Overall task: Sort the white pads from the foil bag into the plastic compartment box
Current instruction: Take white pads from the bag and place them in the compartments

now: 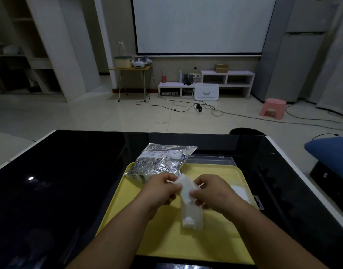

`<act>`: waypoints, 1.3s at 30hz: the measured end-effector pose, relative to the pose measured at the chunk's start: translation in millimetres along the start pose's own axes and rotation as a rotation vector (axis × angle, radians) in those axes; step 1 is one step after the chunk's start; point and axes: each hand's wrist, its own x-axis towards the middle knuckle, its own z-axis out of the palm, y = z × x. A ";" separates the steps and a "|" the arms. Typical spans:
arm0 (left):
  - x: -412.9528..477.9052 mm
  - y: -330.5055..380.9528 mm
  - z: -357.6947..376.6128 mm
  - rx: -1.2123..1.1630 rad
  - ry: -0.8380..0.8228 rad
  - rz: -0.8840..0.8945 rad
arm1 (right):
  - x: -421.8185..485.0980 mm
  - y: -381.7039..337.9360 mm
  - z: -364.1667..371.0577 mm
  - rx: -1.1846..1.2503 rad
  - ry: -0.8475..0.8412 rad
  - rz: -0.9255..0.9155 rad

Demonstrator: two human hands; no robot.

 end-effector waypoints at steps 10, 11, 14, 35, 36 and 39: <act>-0.6 -3.3 12.6 0.225 0.117 0.125 | -2.8 0.4 -3.6 -0.039 0.040 0.031; -0.2 -5.1 14.0 0.276 0.132 0.134 | -2.1 1.3 -3.5 -0.044 0.027 0.047; -2.2 -6.8 18.0 0.439 0.103 0.162 | -2.1 3.4 -2.6 -0.097 -0.004 0.096; -10.5 -9.2 32.0 0.974 0.011 0.170 | -2.8 3.1 9.9 -0.315 -0.106 0.187; -9.8 -10.1 32.9 0.976 0.006 0.162 | -2.5 3.3 10.0 -0.323 -0.111 0.186; -8.1 -12.4 34.2 0.984 -0.011 0.150 | -1.9 4.1 12.2 -0.387 -0.121 0.167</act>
